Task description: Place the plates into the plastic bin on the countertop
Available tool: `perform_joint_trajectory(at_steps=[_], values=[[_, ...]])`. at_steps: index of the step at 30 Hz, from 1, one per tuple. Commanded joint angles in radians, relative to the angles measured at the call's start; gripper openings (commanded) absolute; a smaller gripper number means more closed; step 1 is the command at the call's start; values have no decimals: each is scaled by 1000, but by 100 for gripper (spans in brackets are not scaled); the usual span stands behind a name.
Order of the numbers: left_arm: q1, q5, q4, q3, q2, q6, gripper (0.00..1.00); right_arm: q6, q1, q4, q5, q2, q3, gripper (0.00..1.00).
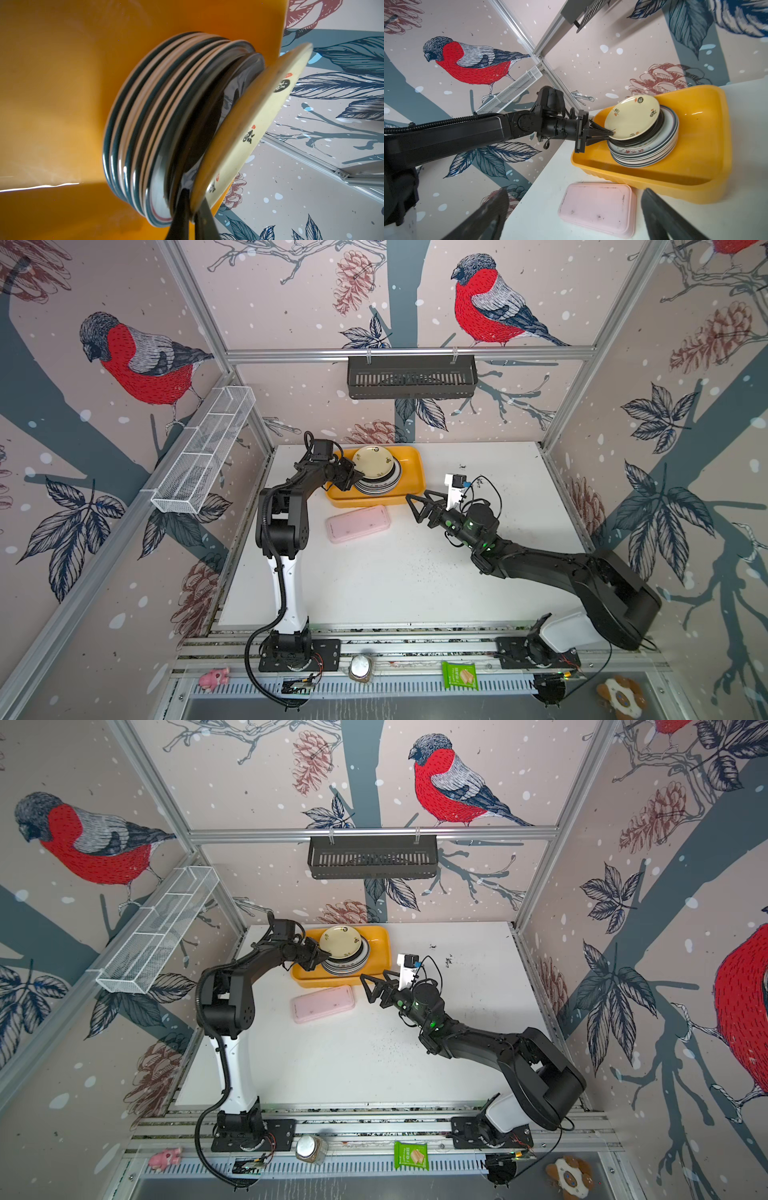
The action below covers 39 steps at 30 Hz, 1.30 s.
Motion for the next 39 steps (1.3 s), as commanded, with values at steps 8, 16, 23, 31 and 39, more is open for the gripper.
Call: perform_joint_trajectory(at_steps=[8, 16, 23, 31, 39], values=[[-13, -28, -67, 42, 0, 52, 20, 23, 11, 85, -32, 18, 8, 100], [-18, -38, -64, 33, -4, 61, 35, 28, 11, 87, -32, 17, 3, 100], [-21, -42, -57, 23, -18, 71, 43, 31, 10, 84, -32, 19, 5, 100], [-23, -84, -99, 39, -35, 109, 49, 37, 9, 83, -34, 30, 8, 99], [-30, -134, -165, 79, -44, 162, 54, 42, 8, 87, -37, 36, 9, 100]])
